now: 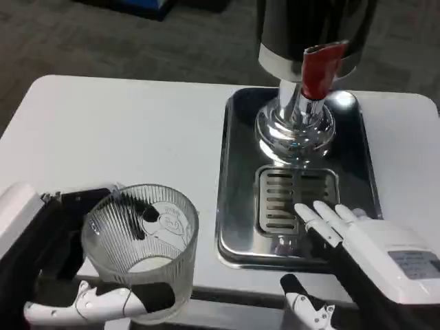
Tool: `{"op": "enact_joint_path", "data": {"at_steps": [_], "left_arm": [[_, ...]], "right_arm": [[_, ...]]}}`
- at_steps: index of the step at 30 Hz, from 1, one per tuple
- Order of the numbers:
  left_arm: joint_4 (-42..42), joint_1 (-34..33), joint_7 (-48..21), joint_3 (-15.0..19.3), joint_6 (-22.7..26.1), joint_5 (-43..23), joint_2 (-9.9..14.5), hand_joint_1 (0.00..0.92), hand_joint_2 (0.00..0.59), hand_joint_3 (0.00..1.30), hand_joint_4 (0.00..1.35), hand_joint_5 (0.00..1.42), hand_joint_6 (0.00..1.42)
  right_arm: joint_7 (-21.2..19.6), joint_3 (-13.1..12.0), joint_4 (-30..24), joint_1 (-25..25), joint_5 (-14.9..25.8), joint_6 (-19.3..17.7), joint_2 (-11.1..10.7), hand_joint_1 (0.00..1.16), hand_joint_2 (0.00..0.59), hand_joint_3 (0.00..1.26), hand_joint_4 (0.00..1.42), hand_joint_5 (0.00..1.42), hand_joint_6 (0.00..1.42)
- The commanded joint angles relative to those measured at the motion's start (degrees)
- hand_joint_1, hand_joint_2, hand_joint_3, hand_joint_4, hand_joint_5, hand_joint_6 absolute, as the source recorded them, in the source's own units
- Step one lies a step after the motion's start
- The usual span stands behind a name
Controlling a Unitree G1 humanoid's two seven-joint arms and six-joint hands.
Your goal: Grasp the cup under the faucet to collect the drink, then remove the cup.
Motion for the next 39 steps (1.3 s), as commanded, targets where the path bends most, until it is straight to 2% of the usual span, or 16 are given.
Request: {"op": "enact_joint_path", "data": {"at_steps": [1,3,9,17,26,39], "left_arm": [[4.2,-5.4,2.6,-1.8,0.4,2.0,0.5,0.512,0.029,0.89,1.07,1.33,1.42],[6.5,-7.9,3.4,-2.7,0.6,3.3,0.4,0.511,0.029,0.89,1.07,1.33,1.42],[16.4,-18.4,6.6,-8.8,-1.0,8.6,0.8,0.511,0.029,0.89,1.07,1.33,1.42],[23.6,-27.9,8.8,-15.1,-1.4,12.3,0.4,0.51,0.03,0.89,1.07,1.32,1.42],[31.9,-35.0,10.8,-20.3,-1.6,15.4,0.2,0.51,0.034,0.89,1.07,1.32,1.42],[44.5,-45.3,15.1,-29.4,-2.7,20.6,-2.4,0.51,0.034,0.89,1.07,1.32,1.42]], "right_arm": [[0.4,-1.6,-0.6,0.5,1.1,0.7,0.4,0.34,0.493,0.04,0.0,0.0,0.0],[0.4,-2.3,-0.7,0.7,1.4,1.0,0.3,0.34,0.493,0.04,0.0,0.0,0.0],[-0.2,-5.0,-1.5,0.9,3.1,1.8,0.2,0.34,0.489,0.05,0.0,0.0,0.0],[-0.8,-9.3,-2.3,0.2,5.3,3.2,-0.2,0.33,0.484,0.05,0.0,0.0,0.02],[-1.9,-13.2,-2.0,-0.4,7.2,4.2,-0.8,0.33,0.484,0.05,0.0,0.0,0.02],[-2.8,-18.4,-3.1,0.4,12.4,5.5,-2.6,0.33,0.484,0.05,0.0,0.0,0.02]]}}
